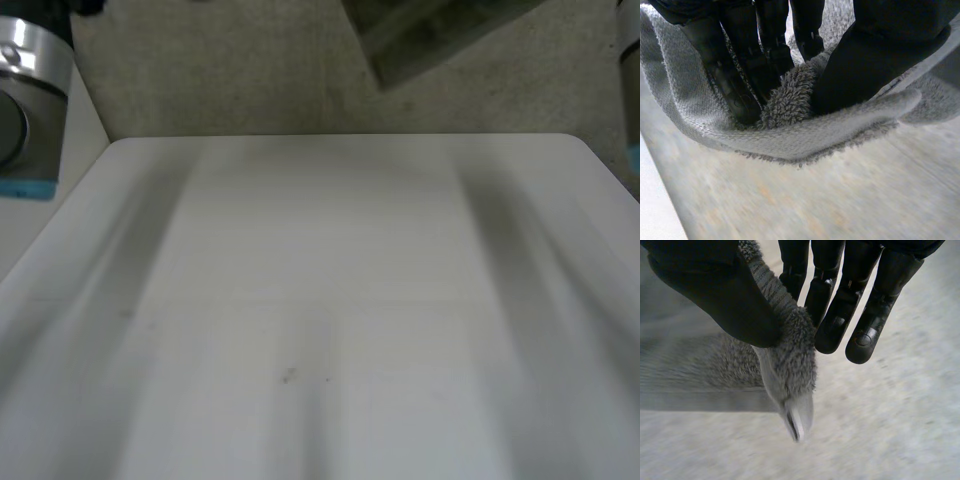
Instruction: Fold the towel.
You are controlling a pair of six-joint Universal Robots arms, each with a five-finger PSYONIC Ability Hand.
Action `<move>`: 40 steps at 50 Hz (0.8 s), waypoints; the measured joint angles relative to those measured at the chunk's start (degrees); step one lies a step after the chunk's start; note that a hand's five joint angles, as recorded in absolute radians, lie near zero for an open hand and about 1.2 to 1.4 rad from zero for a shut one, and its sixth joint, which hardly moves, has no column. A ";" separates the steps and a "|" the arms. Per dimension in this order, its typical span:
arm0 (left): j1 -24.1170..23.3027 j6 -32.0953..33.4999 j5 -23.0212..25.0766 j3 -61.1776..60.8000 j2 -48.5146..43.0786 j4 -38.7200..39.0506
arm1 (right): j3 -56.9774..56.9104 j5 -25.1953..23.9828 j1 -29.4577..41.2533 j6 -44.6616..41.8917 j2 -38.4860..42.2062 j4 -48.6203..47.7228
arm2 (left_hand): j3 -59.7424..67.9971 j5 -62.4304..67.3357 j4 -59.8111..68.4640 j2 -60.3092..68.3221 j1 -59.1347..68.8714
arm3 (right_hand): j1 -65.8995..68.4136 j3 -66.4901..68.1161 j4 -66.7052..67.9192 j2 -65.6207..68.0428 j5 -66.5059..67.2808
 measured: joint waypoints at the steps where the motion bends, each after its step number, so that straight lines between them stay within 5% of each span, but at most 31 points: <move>1: -0.03 -0.14 0.15 -1.23 -0.13 -0.06 | 1.06 -0.41 0.16 0.01 -0.13 0.25 | 0.00 0.01 0.00 0.00 0.00 | 0.00 0.00 0.00 0.00 0.00; 13: -0.31 0.38 1.68 -17.73 -10.26 -6.17 | 24.71 -7.54 1.65 -1.65 4.05 7.91 | 0.00 0.16 0.00 0.00 0.03 | 0.00 0.01 0.00 0.01 0.17; 29: 0.19 5.99 1.68 -24.48 -10.96 -31.42 | 33.42 -8.04 0.71 -5.59 3.77 21.05 | 0.00 0.17 -0.03 -0.11 0.03 | 0.00 0.22 0.00 0.01 0.22; 30: 0.20 7.26 1.66 -24.82 -9.70 -33.81 | 34.27 -8.36 0.70 -5.51 2.57 21.50 | -13.00 -12.17 -13.21 -13.88 -11.39 | 0.00 0.22 0.00 0.01 0.23; 40: -0.32 9.04 1.47 -27.63 -5.37 -36.77 | 39.63 -10.67 -0.22 -4.85 -1.43 21.13 | -23.28 -22.24 -23.46 -23.52 -20.22 | 0.00 0.22 0.00 0.01 0.27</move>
